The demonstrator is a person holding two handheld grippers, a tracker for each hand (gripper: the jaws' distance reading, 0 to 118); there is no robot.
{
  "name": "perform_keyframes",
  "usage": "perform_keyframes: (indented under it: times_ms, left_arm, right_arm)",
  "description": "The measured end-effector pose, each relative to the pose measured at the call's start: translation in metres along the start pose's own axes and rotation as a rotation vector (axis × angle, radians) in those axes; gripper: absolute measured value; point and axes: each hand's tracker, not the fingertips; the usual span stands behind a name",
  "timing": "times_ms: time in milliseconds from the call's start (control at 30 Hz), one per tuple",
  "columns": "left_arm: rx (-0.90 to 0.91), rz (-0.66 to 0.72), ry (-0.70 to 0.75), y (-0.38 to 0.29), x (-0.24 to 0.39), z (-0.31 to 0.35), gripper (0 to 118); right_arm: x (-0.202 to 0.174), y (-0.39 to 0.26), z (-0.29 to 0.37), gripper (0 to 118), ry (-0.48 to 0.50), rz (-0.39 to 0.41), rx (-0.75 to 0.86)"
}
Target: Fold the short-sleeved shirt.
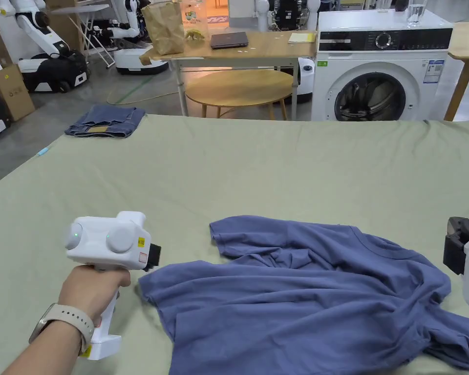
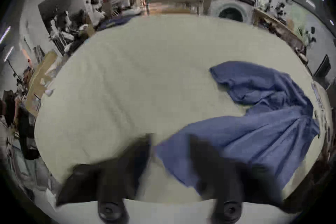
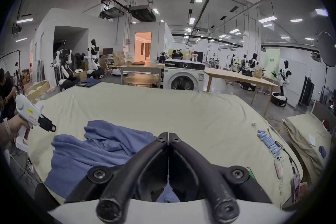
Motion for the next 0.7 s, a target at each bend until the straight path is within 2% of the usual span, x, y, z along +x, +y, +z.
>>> perform_keyframes:
  times_ms: [33,67,233,300,367,400,433,467,500,533,567,633,667,700]
  left_arm:
    - [0.007,-0.006,0.009,0.001,0.005,-0.008,110]
    - [-0.043,-0.010,0.028,0.001,0.009,-0.017,117]
    - [-0.107,0.013,0.047,0.002,0.009,-0.049,113]
    - [-0.123,0.009,0.072,-0.001,0.010,-0.056,86]
    - [-0.129,0.034,0.003,-0.003,0.011,-0.057,75]
    - [-0.098,0.039,0.023,-0.003,0.014,-0.051,72]
    - [-0.040,0.028,0.029,-0.004,0.018,-0.043,54]
    - [-0.017,0.020,0.013,-0.004,0.021,-0.037,13]
    - [-0.016,0.041,-0.029,-0.005,0.024,-0.037,0]
    - [-0.006,0.046,-0.017,-0.005,0.027,-0.033,0]
    - [-0.006,0.018,-0.006,-0.003,0.031,-0.030,0]
    - [-0.007,-0.016,0.002,-0.002,0.035,-0.031,0]
    - [0.006,-0.018,0.010,-0.001,0.034,-0.028,0]
    - [0.016,-0.009,0.013,0.000,0.032,-0.026,0]
  right_arm:
    - [0.003,-0.002,-0.002,0,-0.008,0.001,-0.008]
    - [0.007,-0.004,-0.005,0,-0.020,0.001,-0.020]
    - [0.029,-0.018,-0.009,0,-0.065,0.002,-0.078]
    - [0.039,-0.026,-0.007,0,-0.076,-0.003,-0.102]
    - [0.051,-0.035,-0.005,0,-0.083,-0.010,-0.146]
    - [0.057,-0.040,-0.006,0,-0.078,-0.011,-0.188]
    - [0.062,-0.047,-0.006,0,-0.063,-0.011,-0.227]
    - [0.067,-0.055,-0.009,0,-0.036,-0.008,-0.273]
    - [0.070,-0.064,-0.012,0,-0.029,0.000,-0.297]
    - [0.071,-0.074,-0.017,1,-0.036,0.012,-0.319]
    - [0.073,-0.086,-0.023,22,-0.023,-0.004,-0.317]
    - [0.074,-0.106,-0.036,89,0.015,-0.048,-0.366]
    - [0.075,-0.116,-0.043,115,0.044,-0.060,-0.375]
    - [0.076,-0.123,-0.048,116,0.051,-0.067,-0.364]
